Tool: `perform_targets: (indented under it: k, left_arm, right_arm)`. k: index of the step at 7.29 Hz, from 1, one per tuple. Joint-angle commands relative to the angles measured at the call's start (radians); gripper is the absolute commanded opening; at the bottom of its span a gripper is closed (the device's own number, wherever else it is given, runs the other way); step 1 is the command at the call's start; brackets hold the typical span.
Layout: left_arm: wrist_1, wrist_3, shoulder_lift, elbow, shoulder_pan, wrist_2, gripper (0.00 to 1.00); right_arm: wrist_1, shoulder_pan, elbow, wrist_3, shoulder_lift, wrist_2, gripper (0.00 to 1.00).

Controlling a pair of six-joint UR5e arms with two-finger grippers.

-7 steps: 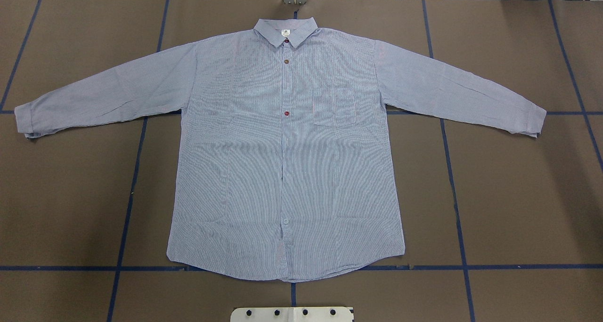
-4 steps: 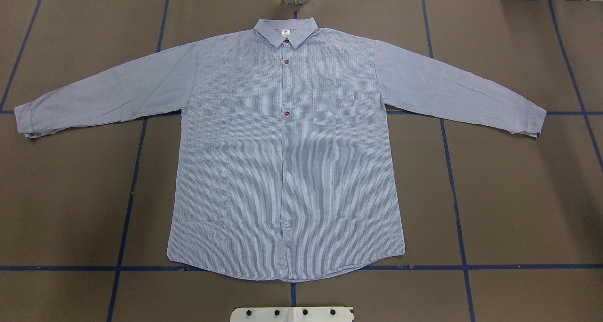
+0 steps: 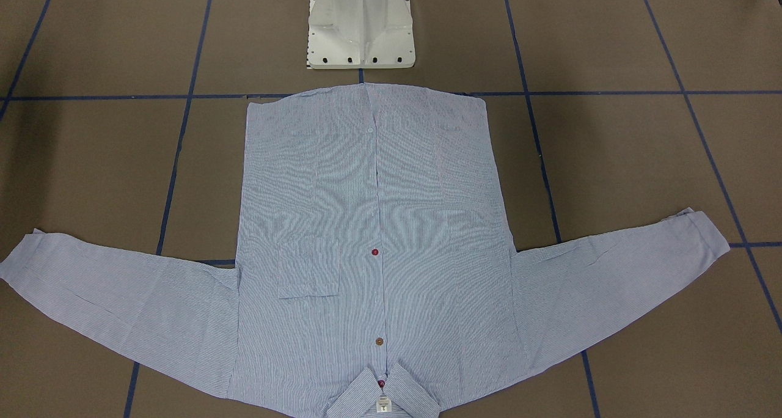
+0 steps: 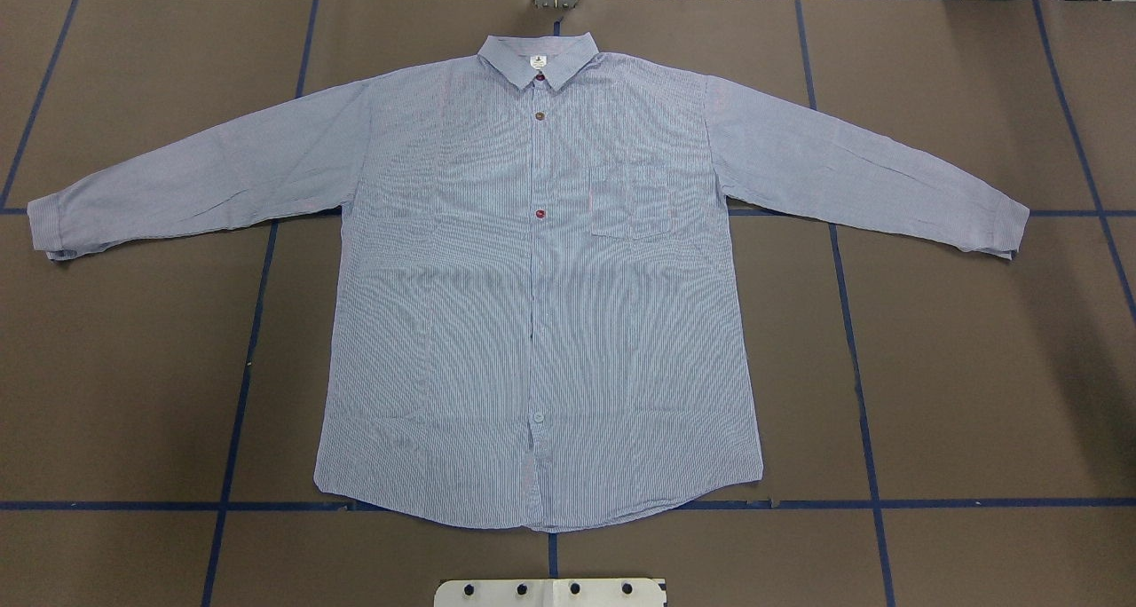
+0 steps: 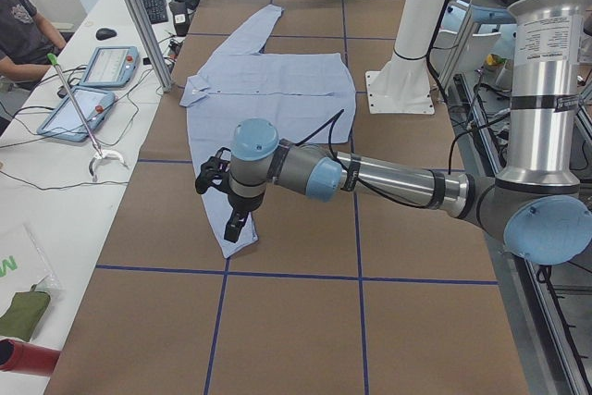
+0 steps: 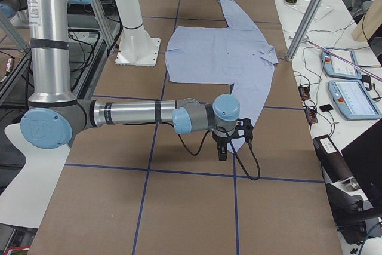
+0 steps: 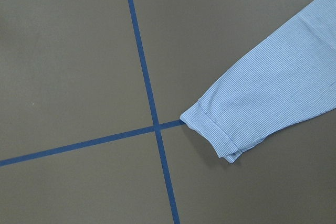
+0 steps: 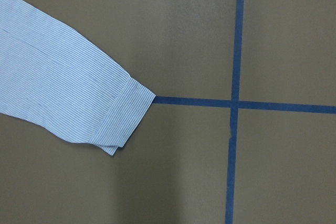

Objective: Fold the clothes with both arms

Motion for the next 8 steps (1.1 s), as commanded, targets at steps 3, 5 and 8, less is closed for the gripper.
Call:
perform_targets:
  k: [3,5,8]
  left_arm:
    - [-0.026,-0.009,-0.011,0.015,0.008,0.013,1.0]
    - [-0.027,-0.009,-0.006,0.009,0.008,0.011,1.0]
    - [-0.03,-0.015,-0.008,0.007,0.008,0.008,1.0]
  right_arm:
    - [0.289,-0.175,-0.14,0.192,0.014,-0.052,1.0]
    - [0.286,-0.203,-0.19,0.215,0.082,-0.055,1.0]
    - [0.289,-0.244,-0.25,0.25,0.11,-0.061,0.99]
